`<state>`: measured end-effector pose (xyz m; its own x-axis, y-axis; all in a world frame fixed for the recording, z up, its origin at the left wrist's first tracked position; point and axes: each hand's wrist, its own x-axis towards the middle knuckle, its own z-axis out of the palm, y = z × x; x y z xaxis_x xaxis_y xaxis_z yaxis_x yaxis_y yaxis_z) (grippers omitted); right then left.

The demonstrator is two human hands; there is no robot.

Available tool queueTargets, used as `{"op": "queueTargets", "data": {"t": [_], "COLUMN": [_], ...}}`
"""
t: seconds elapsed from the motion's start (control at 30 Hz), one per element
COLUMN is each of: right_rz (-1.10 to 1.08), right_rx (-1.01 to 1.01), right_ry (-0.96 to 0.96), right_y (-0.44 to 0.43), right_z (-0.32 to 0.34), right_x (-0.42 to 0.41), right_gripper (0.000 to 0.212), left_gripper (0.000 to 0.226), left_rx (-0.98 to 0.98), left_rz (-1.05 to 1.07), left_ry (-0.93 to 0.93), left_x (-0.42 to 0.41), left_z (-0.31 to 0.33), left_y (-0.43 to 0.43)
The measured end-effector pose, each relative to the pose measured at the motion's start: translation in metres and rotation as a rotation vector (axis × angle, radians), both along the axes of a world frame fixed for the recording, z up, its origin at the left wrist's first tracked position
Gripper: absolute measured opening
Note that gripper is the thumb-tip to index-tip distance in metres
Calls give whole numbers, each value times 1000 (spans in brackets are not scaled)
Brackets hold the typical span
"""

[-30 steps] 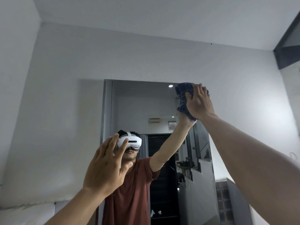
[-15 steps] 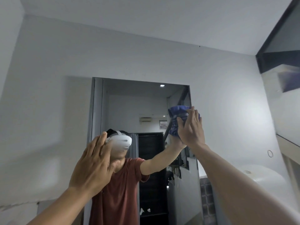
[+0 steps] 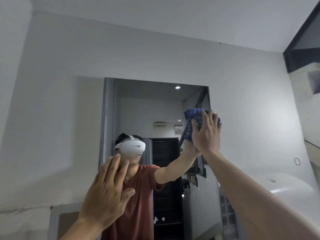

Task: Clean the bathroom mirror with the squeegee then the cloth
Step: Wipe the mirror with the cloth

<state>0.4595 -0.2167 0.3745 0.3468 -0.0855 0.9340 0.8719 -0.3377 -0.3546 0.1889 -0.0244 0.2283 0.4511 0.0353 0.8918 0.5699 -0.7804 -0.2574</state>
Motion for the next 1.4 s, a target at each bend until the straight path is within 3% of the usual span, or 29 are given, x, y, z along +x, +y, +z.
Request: {"op": "queueTargets", "data": {"t": [0.17, 0.47, 0.67, 0.8, 1.13, 1.4], "right_rz": [-53, -75, -23, -35, -33, 6], "right_rx": [28, -96, -184, -260, -482, -606], "right_ry": [23, -83, -225, -317, -664, -756], "right_y": [21, 63, 102, 123, 133, 109], "right_z": [19, 56, 66, 69, 30, -14], "right_x": [-22, -83, -135, -164, -176, -151], "right_gripper": [60, 60, 57, 54, 53, 53], "left_gripper": [88, 118, 98, 96, 96, 109], "left_rx": [-59, -98, -53, -17, 11, -13], "left_rz": [-75, -157, -116, -70, 2, -64], "left_ry": [-14, 53, 78, 102, 104, 81], "left_x": [-2, -11, -16, -15, -17, -19], "left_z": [1, 1, -9, -21, -21, -20], "left_y": [-2, 0, -3, 3, 6, 4]}}
